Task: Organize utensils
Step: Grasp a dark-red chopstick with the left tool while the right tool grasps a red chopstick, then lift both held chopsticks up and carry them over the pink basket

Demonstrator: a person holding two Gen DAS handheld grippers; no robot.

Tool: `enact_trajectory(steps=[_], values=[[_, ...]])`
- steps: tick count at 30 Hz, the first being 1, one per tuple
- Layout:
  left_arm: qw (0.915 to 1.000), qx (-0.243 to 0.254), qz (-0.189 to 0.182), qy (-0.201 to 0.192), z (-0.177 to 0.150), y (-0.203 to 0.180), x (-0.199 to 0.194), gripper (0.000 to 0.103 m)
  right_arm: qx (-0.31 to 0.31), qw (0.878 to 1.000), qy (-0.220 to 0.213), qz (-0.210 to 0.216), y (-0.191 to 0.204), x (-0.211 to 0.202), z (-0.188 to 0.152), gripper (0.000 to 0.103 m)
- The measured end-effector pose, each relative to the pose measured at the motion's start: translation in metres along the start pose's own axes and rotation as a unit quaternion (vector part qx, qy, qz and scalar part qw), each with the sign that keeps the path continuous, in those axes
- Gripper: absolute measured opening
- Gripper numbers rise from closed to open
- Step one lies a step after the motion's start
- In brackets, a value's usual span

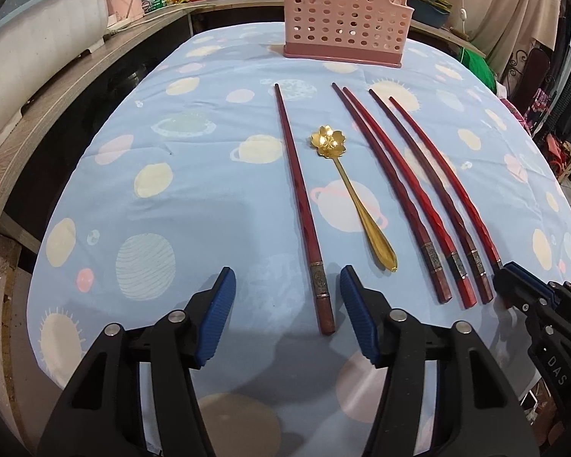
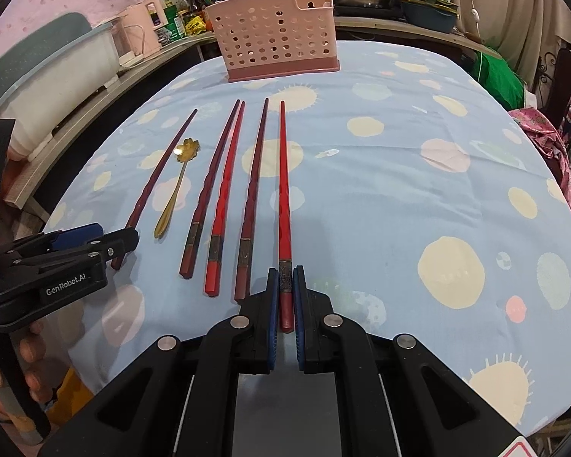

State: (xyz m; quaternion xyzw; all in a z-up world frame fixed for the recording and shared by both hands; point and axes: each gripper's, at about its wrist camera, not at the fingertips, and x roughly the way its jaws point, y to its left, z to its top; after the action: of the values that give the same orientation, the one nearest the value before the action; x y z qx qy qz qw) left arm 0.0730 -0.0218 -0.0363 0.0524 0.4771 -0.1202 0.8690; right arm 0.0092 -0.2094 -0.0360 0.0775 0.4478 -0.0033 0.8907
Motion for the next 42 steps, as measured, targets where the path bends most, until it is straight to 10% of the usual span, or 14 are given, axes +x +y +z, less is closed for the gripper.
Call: enact_trajectory(steps=[8,42], values=[[0.9997,0.013,-0.019,-0.006,-0.003,0.003,-0.003,0.008,0.001,1.000,0.006,-0.008,0.005,-0.001,-0.001,0.007],[0.9951,-0.007,-0.061,-0.077,0.071,0.020,-0.091,0.007,0.042,0.994,-0.097,0.012,-0.013,-0.086,0.091,0.007]])
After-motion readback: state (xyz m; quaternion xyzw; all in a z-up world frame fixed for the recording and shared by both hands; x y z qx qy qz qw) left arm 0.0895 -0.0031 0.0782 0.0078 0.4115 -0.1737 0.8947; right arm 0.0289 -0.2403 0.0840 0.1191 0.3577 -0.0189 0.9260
